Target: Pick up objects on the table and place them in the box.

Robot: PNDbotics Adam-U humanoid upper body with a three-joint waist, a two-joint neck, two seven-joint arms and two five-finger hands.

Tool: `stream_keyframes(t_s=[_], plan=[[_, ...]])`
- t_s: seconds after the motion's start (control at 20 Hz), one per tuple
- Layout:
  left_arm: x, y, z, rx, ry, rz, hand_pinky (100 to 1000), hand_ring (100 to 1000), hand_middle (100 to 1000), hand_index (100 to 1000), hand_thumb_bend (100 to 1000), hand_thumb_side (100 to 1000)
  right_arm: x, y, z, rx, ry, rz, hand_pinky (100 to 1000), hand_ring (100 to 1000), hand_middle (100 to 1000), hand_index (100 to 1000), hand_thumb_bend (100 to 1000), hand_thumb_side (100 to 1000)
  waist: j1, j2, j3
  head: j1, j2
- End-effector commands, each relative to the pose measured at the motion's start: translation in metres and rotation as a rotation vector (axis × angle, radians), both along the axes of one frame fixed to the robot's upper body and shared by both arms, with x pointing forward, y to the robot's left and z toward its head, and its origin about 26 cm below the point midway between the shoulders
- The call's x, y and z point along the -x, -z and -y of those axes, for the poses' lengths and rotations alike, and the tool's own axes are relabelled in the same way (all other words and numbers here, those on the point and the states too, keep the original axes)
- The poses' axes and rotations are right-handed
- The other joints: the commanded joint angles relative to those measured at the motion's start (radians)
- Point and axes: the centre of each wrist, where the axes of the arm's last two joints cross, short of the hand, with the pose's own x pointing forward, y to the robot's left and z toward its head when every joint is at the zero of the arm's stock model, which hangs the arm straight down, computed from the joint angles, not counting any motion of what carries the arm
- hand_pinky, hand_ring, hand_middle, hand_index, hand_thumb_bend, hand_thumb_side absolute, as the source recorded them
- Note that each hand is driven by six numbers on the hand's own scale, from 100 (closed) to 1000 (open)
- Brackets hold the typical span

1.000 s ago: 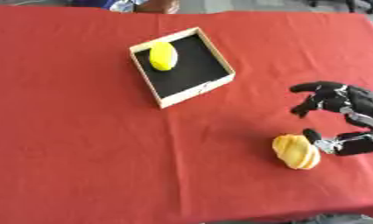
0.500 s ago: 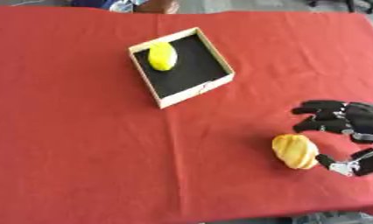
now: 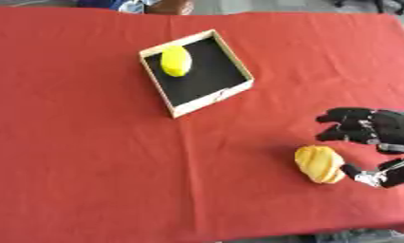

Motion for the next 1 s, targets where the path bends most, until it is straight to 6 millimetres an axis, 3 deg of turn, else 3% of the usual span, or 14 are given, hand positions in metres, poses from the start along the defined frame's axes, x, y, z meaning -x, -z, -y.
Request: stream_keyframes(t_s=[0.05, 0.45, 0.8, 1.0], plan=[[0.001, -0.009, 0.001, -0.018, 0.009, 0.027, 907, 753, 819, 877, 177, 760, -0.001, -0.005, 0.001, 0.048, 0.007, 0.023, 1000, 1000, 811, 988, 100, 306, 0.003, -0.012, 0.000, -0.003, -0.011], [0.001, -0.010, 0.002, -0.014, 0.014, 0.028, 906, 751, 818, 876, 176, 759, -0.002, 0.002, 0.000, 0.125, -0.020, -0.006, 1000, 1000, 825, 991, 100, 365, 0.004, -0.007, 0.005, -0.004, -0.009], [0.000, -0.010, 0.002, -0.010, 0.018, 0.026, 906, 749, 815, 877, 178, 759, -0.004, -0.002, -0.001, 0.176, -0.023, 0.003, 1000, 1000, 818, 981, 100, 333, 0.001, -0.007, 0.005, -0.005, -0.008], [0.000, -0.009, 0.003, -0.005, 0.020, 0.024, 906, 748, 814, 876, 179, 759, -0.009, -0.002, -0.009, 0.171, -0.011, 0.035, 954, 998, 668, 886, 100, 278, 0.001, -0.007, 0.009, -0.008, -0.007]])
